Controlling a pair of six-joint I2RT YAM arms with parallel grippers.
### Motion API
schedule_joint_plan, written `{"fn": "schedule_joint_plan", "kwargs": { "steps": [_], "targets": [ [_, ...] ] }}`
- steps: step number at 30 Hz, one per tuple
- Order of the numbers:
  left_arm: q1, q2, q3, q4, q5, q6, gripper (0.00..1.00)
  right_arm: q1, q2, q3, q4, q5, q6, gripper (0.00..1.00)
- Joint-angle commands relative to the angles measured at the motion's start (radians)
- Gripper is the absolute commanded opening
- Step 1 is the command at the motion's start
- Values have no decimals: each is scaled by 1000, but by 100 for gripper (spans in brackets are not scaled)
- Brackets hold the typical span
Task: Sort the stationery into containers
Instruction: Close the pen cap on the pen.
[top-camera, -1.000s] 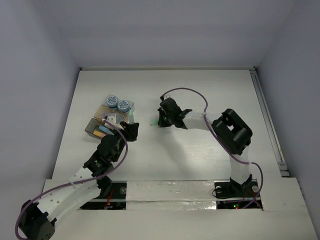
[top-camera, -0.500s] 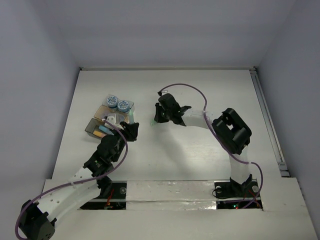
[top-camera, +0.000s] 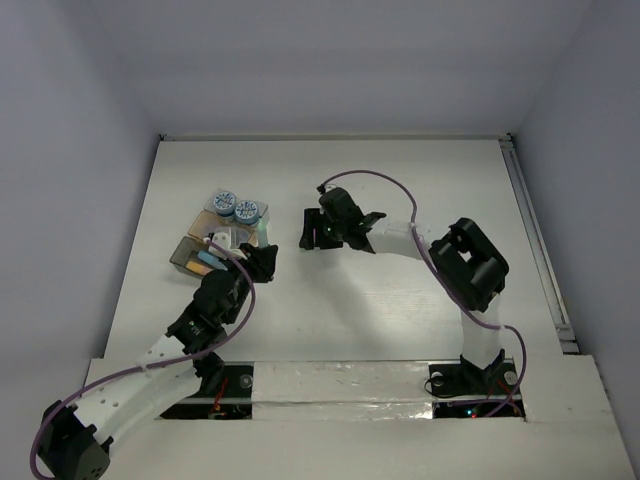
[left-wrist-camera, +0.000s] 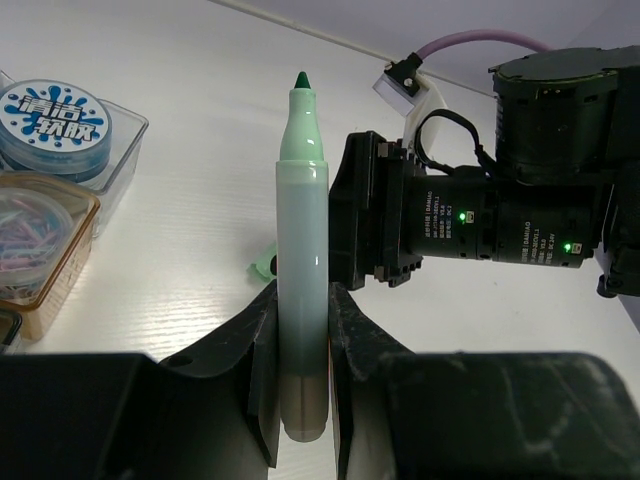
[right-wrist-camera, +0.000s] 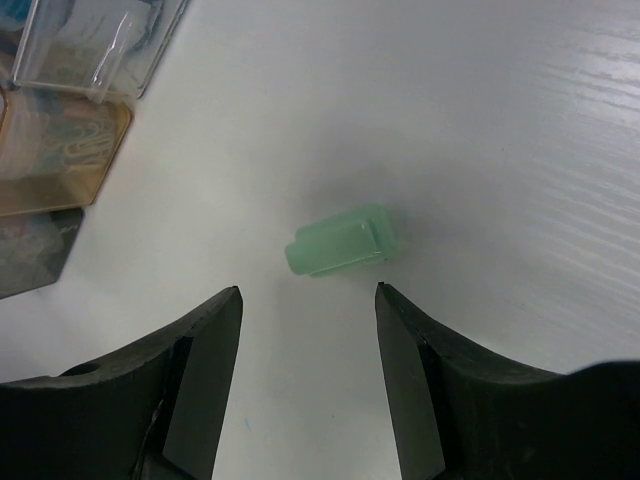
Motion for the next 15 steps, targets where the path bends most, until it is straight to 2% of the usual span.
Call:
{"fn": "schedule_joint_plan", "kwargs": {
  "steps": [1,10,15],
  "targets": [
    [6,-19,-7,43,3,9,0,7,27,58,-8,-45,29,62],
    [6,-39,-12,42,4,7,0,7,133,180,-83,0,4,62],
    [6,-44,-13,40,0,5,0,16,161,214,-130,40,-16,57]
  ]
}}
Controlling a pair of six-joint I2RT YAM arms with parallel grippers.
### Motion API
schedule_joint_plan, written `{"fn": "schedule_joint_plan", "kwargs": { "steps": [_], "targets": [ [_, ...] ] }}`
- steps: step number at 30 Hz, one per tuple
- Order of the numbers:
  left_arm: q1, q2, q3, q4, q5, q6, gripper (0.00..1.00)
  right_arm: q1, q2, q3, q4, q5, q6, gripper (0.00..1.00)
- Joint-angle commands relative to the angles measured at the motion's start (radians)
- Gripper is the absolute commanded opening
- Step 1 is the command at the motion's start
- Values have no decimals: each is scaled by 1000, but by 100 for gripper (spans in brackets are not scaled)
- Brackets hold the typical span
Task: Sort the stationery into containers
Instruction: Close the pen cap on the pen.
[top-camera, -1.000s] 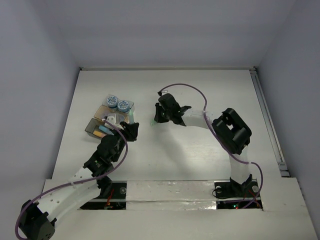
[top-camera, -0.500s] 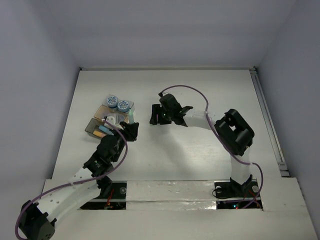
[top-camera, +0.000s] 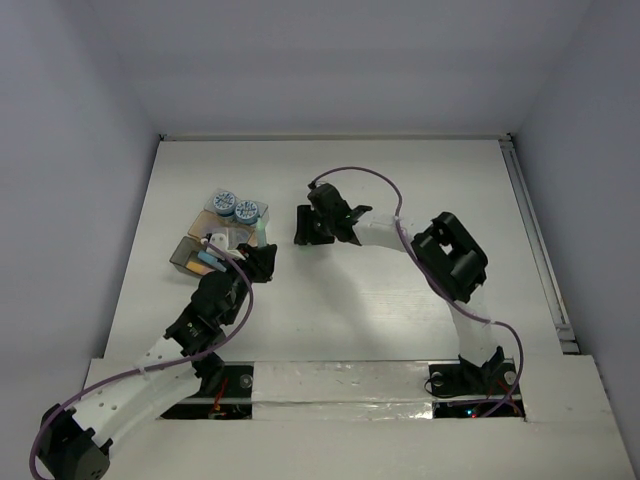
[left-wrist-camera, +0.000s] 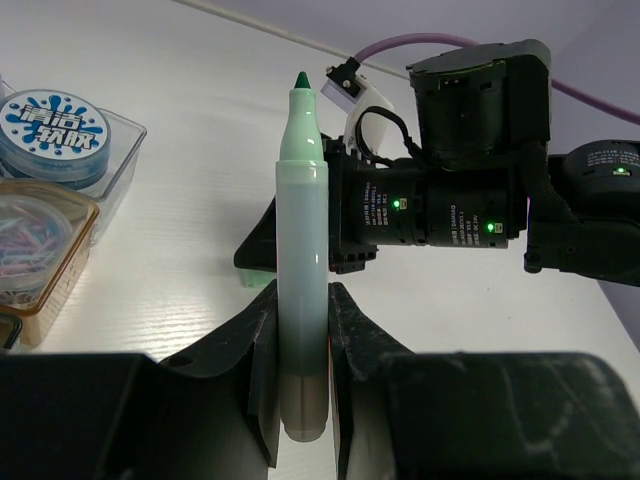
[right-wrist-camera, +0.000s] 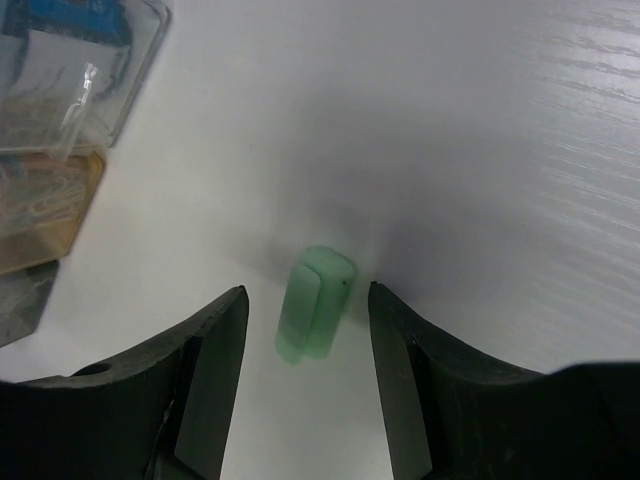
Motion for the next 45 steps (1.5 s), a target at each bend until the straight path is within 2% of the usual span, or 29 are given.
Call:
{"fn": "schedule_joint_plan", "kwargs": {
  "steps": [1,16,19,23,31,33,35,40,45],
  "targets": [
    [6,-20,-11,40,0,5,0,13,16,40,-57,43,-27,57],
    [6,-26,-10,34,-5,4,0,81,130,234,-319,210,-136,50],
    [6,-33,-13,33,-5,2,0,81,152,250,-350,243,-135,45],
    [6,-31,-16,36,3,1,0,81,191,302,-440,286,-162,34],
    [6,-30,-21,43,24,-16,0,90,234,399,-577,390,-253,31],
    [6,-25,-24,50,38,-25,0,90,243,402,-595,404,-265,17],
    [6,-14,-21,57,65,-36,0,90,228,367,-554,411,-250,6],
    [6,0,-41,140,202,-62,0,68,9,166,-332,306,-192,2],
    [6,12,-56,188,265,-90,0,38,-267,-105,-54,307,-94,0]
  ]
}}
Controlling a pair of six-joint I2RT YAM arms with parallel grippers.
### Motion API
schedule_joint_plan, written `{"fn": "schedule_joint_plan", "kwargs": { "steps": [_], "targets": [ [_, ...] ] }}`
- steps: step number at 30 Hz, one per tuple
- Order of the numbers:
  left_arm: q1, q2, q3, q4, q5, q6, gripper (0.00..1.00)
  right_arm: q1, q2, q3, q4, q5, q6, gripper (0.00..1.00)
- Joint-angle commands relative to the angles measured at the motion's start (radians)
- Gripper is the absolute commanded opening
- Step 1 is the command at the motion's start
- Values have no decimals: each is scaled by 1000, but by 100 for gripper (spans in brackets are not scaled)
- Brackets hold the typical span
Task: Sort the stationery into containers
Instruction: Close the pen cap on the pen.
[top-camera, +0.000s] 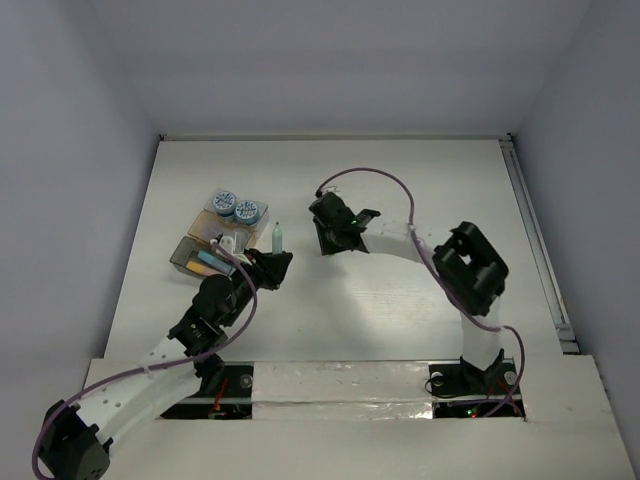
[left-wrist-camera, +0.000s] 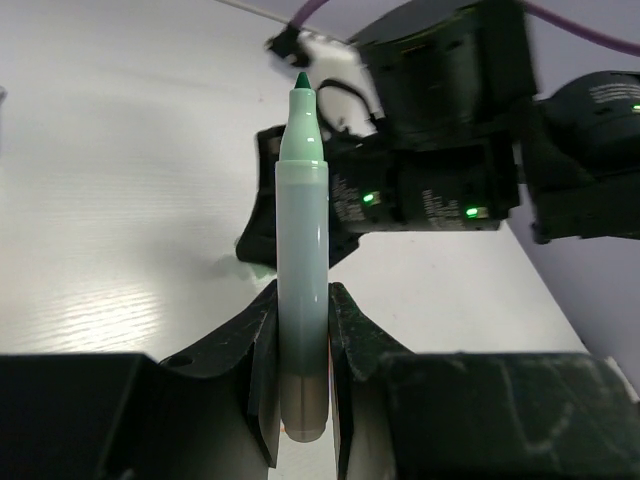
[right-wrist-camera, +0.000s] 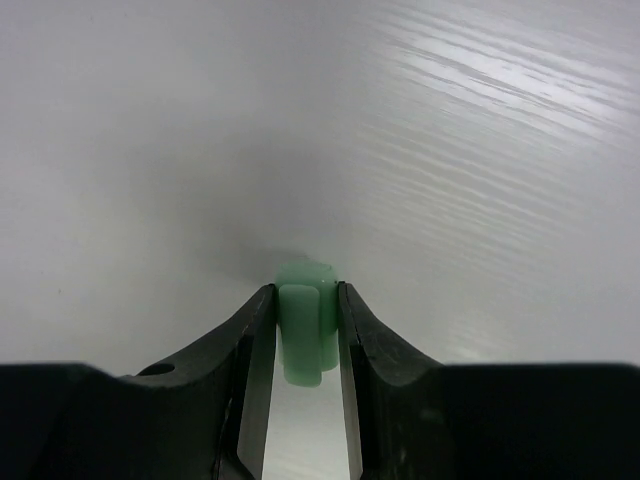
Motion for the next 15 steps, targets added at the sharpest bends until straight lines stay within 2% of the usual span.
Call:
{"fn": "schedule_joint_plan", "kwargs": {
  "steps": [1,2,6,11,15],
  "targets": [
    [6,12,-12,123,96,-32,0,-25,-223,-121,259,-6,84,0],
    [6,15,-15,132,106,-33,0,-25,-296,-141,314,-9,105,0],
    [6,47,-10,157,126,-23,0,-25,-415,-197,409,-7,151,0],
    [6,61,-4,169,126,16,0,-25,-504,-283,628,-81,250,0],
    [6,76,2,180,126,28,0,-25,-524,-301,698,-122,300,0]
  ]
}}
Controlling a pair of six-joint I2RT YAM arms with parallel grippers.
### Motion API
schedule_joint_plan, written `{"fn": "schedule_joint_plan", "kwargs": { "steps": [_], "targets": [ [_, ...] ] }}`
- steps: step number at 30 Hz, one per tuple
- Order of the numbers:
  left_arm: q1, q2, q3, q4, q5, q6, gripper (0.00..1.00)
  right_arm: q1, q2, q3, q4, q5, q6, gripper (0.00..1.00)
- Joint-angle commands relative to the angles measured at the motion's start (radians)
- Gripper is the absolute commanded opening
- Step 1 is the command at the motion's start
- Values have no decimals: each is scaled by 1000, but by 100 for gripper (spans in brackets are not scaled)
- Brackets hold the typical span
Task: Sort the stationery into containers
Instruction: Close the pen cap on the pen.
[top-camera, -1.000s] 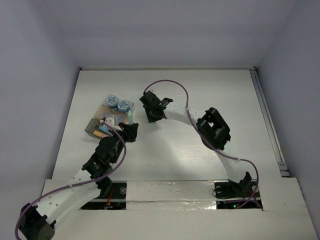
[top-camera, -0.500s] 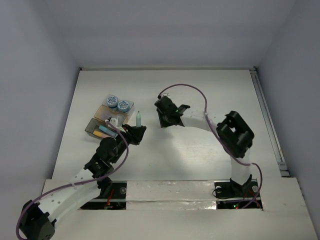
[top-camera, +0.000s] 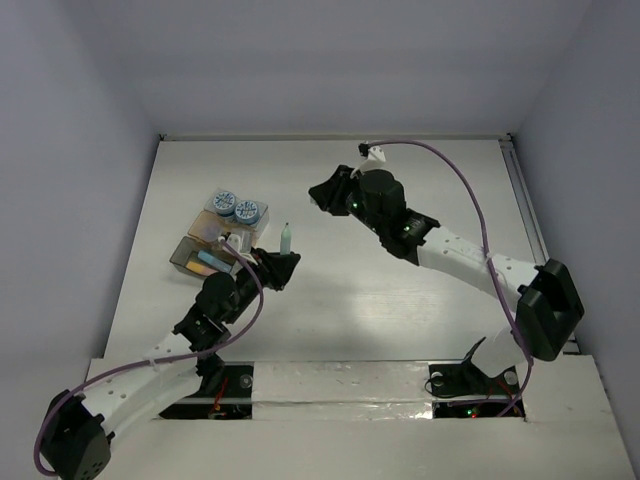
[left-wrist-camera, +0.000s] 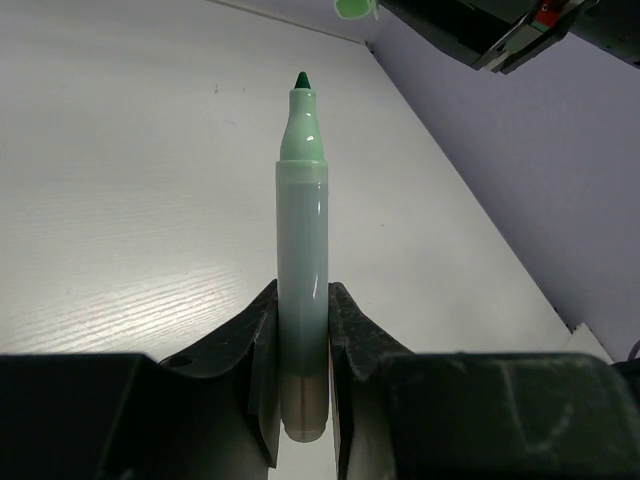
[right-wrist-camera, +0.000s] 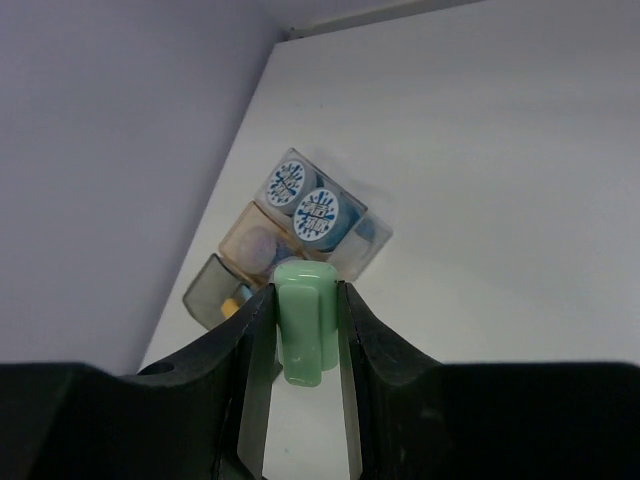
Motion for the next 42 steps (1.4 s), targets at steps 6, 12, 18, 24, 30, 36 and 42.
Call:
{"fn": "schedule_joint_plan", "kwargs": {
  "steps": [6,12,18,24,30,36,42],
  "targets": [
    [6,44,30,99,20,40,0,27,22,-17,177,-131,117,0],
    [6,88,40,133,63,41,0,36,32,-34,213,-160,138,0],
    [6,93,47,140,56,47,0,45,65,-18,200,-172,138,0],
    [6,91,52,139,34,50,0,54,64,-41,209,-174,141,0],
    [6,105,61,143,34,57,0,63,61,-51,212,-178,141,0],
    [6,91,67,133,4,63,0,83,55,-67,219,-178,144,0],
    [6,93,73,125,-9,63,0,102,29,-98,246,-148,141,0]
  ]
}}
